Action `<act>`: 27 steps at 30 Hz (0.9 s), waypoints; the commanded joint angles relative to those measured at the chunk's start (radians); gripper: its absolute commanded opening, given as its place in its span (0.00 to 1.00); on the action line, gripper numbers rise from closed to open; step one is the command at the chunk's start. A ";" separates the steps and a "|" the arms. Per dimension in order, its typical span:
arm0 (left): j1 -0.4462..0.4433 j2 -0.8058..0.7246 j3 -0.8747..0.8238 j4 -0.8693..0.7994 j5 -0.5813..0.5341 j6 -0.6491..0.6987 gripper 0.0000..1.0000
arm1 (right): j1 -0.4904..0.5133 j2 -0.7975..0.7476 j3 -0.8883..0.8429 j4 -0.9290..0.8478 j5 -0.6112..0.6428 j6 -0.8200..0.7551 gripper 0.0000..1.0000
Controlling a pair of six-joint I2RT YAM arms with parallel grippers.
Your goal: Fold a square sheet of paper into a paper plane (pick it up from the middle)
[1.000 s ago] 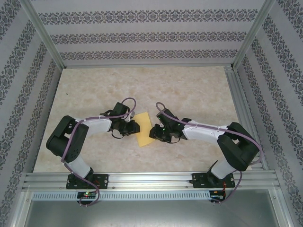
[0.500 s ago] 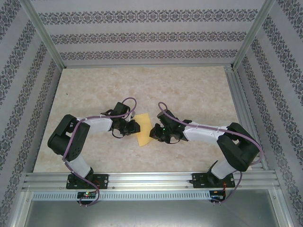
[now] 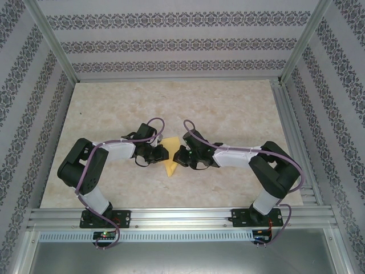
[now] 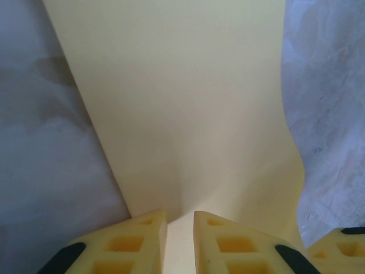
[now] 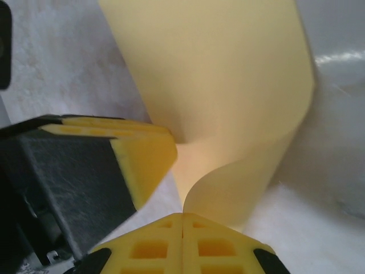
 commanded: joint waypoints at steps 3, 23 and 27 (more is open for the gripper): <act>-0.011 -0.064 0.044 -0.042 -0.069 0.014 0.23 | 0.011 0.047 0.050 0.064 0.005 -0.001 0.06; 0.012 0.018 0.067 -0.019 -0.142 -0.001 0.18 | 0.019 0.137 0.109 0.050 -0.011 -0.057 0.07; 0.012 0.027 0.068 -0.025 -0.138 0.003 0.18 | 0.019 0.149 0.122 0.030 -0.015 -0.065 0.08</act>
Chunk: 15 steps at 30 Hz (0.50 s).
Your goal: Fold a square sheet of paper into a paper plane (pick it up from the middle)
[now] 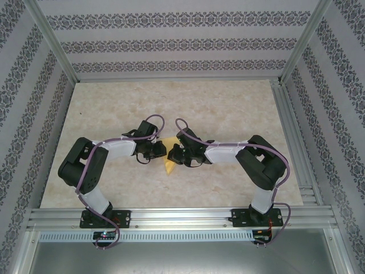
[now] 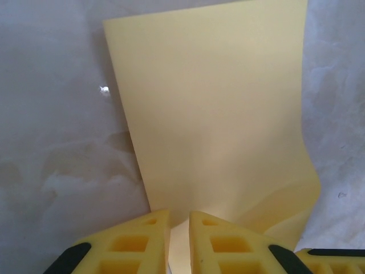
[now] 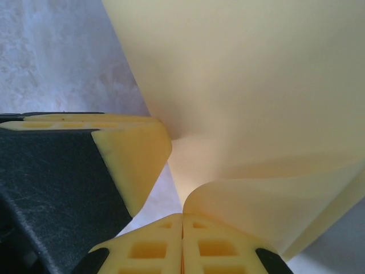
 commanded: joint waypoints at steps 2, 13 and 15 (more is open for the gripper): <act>0.009 0.021 0.023 -0.001 0.009 0.005 0.17 | 0.009 0.026 0.035 -0.005 -0.007 -0.030 0.08; 0.009 0.023 0.028 -0.011 0.008 0.009 0.18 | 0.007 0.043 0.039 -0.016 0.022 -0.027 0.08; 0.009 0.022 0.028 -0.010 0.008 0.010 0.17 | 0.006 0.039 0.034 -0.016 0.031 -0.025 0.09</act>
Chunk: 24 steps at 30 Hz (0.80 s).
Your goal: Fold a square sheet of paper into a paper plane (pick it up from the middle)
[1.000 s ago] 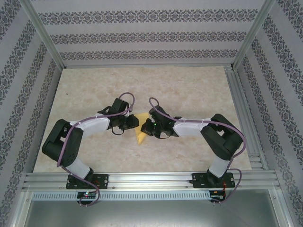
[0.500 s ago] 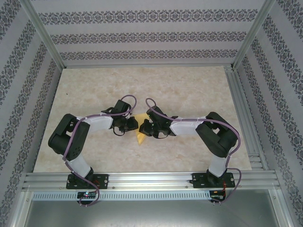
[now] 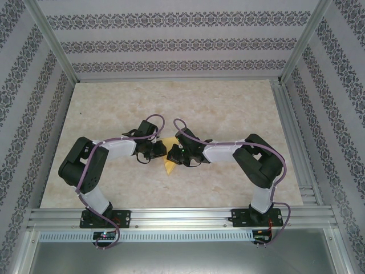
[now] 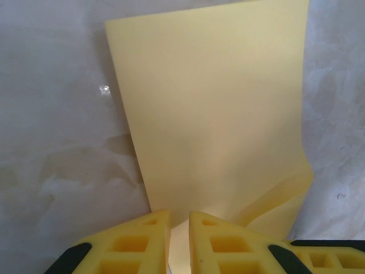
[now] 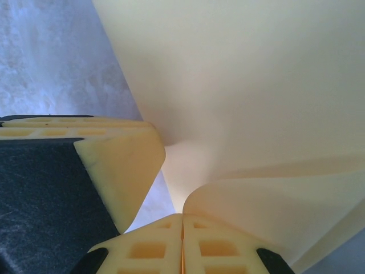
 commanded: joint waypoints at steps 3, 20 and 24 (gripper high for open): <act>0.009 0.018 0.020 -0.008 0.005 0.008 0.17 | 0.006 0.007 0.011 -0.010 0.041 -0.010 0.08; 0.009 0.012 0.016 -0.008 0.006 0.007 0.18 | 0.006 0.024 0.007 -0.017 0.052 -0.001 0.09; 0.009 0.011 0.015 -0.009 0.007 0.007 0.17 | 0.006 0.030 0.007 -0.018 0.052 -0.001 0.09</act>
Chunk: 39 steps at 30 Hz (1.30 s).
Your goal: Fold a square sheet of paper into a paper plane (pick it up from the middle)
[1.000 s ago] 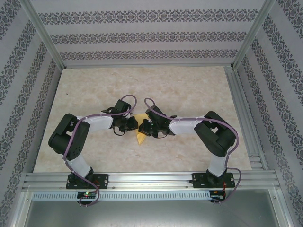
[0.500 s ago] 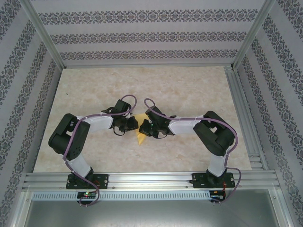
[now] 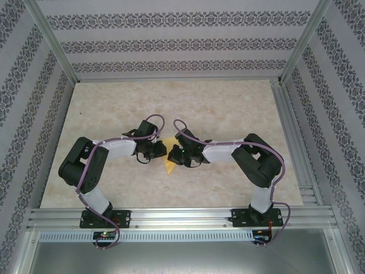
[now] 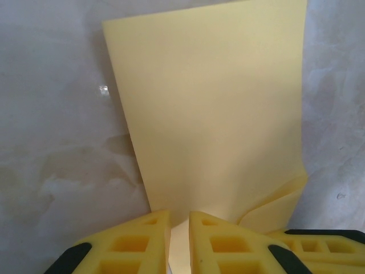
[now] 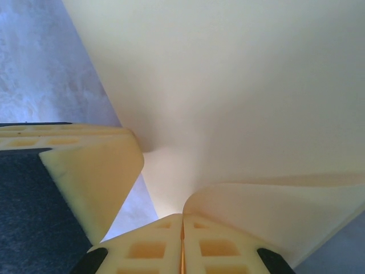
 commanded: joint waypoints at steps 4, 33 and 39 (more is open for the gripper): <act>0.009 0.009 0.016 -0.010 0.006 0.008 0.18 | 0.006 0.020 0.008 -0.004 0.028 0.001 0.09; 0.030 -0.178 -0.031 -0.100 -0.142 -0.070 0.21 | 0.003 0.031 -0.023 -0.016 0.046 0.021 0.35; 0.052 -0.220 -0.073 -0.087 -0.110 -0.080 0.22 | 0.003 0.026 -0.032 -0.010 0.049 0.022 0.41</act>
